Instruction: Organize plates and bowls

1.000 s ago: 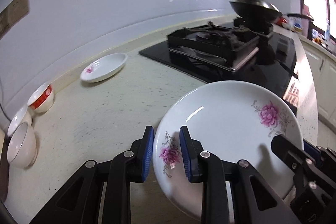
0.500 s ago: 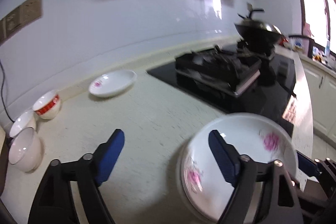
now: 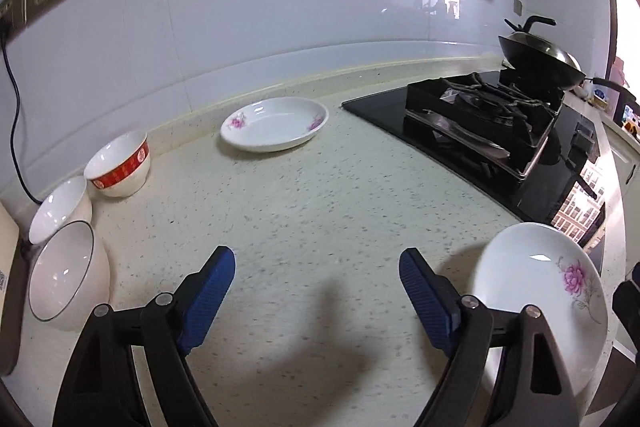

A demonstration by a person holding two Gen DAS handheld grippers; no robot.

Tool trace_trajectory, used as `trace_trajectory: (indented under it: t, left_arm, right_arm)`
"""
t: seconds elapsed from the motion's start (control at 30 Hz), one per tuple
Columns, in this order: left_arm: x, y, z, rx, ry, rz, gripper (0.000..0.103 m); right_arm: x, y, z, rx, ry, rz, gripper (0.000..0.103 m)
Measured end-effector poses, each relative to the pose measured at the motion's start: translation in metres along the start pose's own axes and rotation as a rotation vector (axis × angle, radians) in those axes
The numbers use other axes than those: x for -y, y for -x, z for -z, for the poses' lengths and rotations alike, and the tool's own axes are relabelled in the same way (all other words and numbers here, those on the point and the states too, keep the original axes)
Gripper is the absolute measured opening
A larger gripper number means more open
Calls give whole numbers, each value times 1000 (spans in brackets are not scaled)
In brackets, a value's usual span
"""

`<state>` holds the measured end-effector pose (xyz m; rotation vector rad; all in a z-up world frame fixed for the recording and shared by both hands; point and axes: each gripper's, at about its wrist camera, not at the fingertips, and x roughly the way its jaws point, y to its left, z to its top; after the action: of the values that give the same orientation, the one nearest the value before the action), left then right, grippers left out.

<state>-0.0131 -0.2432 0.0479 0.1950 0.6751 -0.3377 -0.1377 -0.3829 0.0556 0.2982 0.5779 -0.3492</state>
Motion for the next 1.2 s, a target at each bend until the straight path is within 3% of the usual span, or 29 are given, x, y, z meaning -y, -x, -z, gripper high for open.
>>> trace_trajectory:
  t: [0.2,0.33,0.43,0.6,0.7,0.8,0.97,1.1,1.2]
  left_arm:
    - [-32,-10,3,-14,39,10,85]
    - [-46,-18,7,-36,66,22,85]
    - [-52,-24,10,-68,80,40,85]
    - [-58,-38,10,-109,70,-23,85]
    - [-73,-43,10,-121,134,-15,85]
    - [-88,-49,10,-133,204,11,85]
    - [-93,-53,12,-154,217,62,85]
    - [-91,-58,9,-174,207,104,84]
    - [-95,-61,9,-182,221,96,84]
  right_arm:
    - [-36,-18,-24,-132,-53,-138,76]
    - [-67,-45,-54,-213,-62,-180,85]
    - [-91,-79,-81,-260,-34,-122,86]
    - [-111,-162,-123,-415,-96,-51,86]
    - [-119,-221,-135,-541,-181,-39,87]
    - [-132,-266,-137,-615,-172,-34,87]
    - [-149,-307,-140,-633,-165,-33,66]
    - [-162,-324,-138,-655,-125,-27,56]
    - [-167,-331,-138,-652,-99,-20,48]
